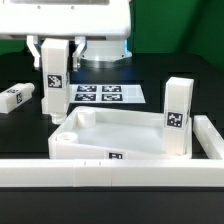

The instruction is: Assemble desk

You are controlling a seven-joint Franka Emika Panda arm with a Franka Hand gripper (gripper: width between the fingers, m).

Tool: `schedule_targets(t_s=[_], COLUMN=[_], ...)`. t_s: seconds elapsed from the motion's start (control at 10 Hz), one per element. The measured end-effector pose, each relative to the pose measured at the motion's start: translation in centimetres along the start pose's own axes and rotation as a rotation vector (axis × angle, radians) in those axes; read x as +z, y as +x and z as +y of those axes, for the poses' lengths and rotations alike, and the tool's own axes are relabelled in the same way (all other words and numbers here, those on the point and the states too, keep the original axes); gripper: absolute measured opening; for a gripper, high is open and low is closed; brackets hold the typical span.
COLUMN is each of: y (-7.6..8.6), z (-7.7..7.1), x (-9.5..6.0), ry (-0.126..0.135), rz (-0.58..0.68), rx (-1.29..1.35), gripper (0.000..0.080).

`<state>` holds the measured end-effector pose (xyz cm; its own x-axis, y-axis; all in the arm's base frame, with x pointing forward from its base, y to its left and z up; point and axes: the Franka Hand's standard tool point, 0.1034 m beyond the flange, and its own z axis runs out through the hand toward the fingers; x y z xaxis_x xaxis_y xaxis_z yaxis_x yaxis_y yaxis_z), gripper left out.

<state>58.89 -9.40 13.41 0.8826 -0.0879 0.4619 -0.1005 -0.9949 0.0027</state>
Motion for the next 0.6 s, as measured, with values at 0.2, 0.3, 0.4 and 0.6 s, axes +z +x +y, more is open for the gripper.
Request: schedule_targets(t_s=[0.2,0.3,0.4,0.6], y=[0.4,0.5,0.2,0.0], z=[-0.6,-1.0,-1.5,-1.3], x=[0.7,0.6,0.5,0.6], ry=[0.024,0.027,0.049,0.046], rz=[0.003,0.011,-0.019,-0.02], rx=[0.012,0.03,0.064,0.064], gripper=[0.0291,0.0291,0.0291,0.0291])
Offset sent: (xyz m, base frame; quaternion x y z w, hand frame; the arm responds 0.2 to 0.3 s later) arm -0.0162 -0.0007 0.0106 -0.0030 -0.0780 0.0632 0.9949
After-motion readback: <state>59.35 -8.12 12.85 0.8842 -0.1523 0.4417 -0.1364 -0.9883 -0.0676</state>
